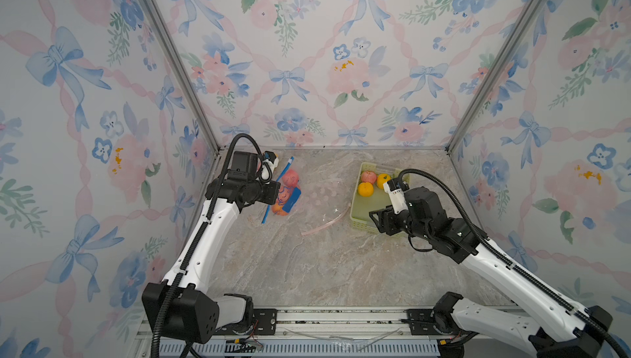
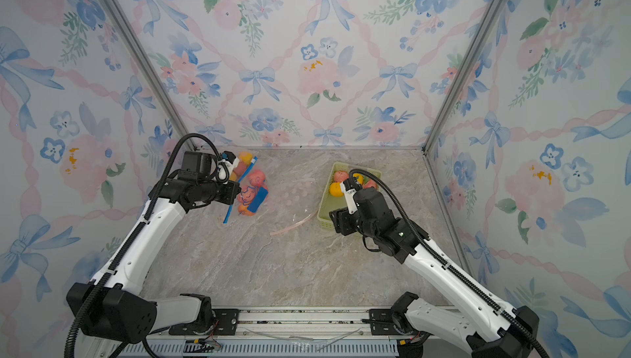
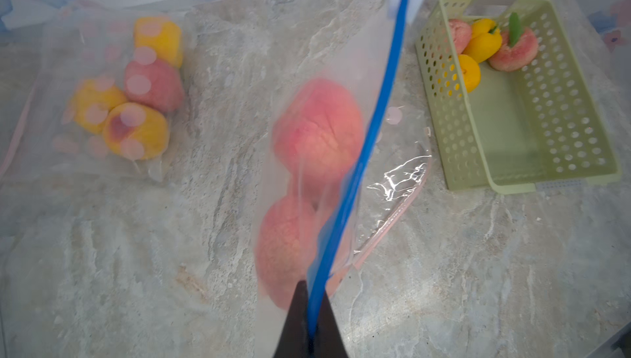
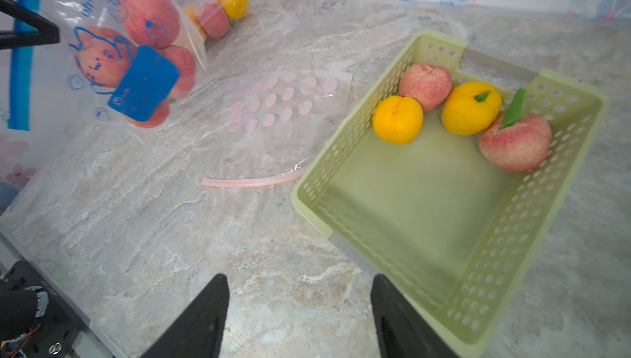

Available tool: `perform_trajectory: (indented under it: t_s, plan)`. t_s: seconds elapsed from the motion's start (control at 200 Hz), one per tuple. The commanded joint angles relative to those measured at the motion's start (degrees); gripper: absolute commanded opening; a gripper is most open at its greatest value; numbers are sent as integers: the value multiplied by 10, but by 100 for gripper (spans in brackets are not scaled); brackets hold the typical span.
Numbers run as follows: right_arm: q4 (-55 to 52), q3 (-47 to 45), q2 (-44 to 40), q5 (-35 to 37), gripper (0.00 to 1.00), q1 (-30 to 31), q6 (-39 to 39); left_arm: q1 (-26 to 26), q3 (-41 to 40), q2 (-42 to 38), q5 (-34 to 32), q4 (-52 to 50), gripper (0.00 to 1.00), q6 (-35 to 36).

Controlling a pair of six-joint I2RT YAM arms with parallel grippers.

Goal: Place the peach in a zip-top bag and seal the zipper
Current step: Place the zipper food storage bag at the center of the board.

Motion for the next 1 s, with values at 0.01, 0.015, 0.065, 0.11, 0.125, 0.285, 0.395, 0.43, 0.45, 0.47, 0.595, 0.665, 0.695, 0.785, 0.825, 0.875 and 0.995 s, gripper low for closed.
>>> perform_trajectory:
  t_s: [0.01,0.015,0.065,0.11,0.125,0.285,0.395,0.43,0.45,0.47,0.595,0.665,0.695,0.785,0.825,0.875,0.995]
  plan:
    - [-44,17,9,37,67,11,26,30,-18,22,-15,-34,0,-6]
    - [-44,17,9,37,67,12,26,31,-19,23,-16,-33,0,-6]
    - [-44,13,10,40,67,16,30,40,-25,37,-23,-33,0,-3]
    - [-44,10,11,40,68,18,34,45,-26,51,-41,-34,0,-5]
    - [-43,8,11,40,68,19,35,45,-26,56,-47,-34,0,-7]
    - [-39,3,20,41,69,25,35,58,-16,105,-65,-32,0,-11]
    - [-40,3,25,41,69,28,33,66,-4,134,-100,-32,0,-14]
    - [-43,3,27,41,69,30,34,68,-1,141,-106,-32,0,-15]
    - [-44,3,27,41,69,30,33,69,0,144,-107,-32,0,-16]
    - [-45,3,28,41,70,31,33,70,2,147,-105,-31,0,-16]
    - [-42,0,26,41,70,39,39,71,4,163,-87,-29,13,-15]
    - [-39,-1,27,40,70,44,41,72,1,165,-78,-25,24,-15]
    - [-39,-1,29,40,70,45,42,72,0,166,-71,-23,27,-15]
    - [-41,1,36,41,70,51,44,72,-8,161,-50,-14,22,-13]
    - [-42,3,40,42,70,53,45,71,-13,157,-52,-7,9,-15]
    - [-45,6,44,46,69,58,45,72,-16,152,-61,2,0,-19]
    - [-50,11,51,56,69,68,44,71,-7,143,-78,28,0,-20]
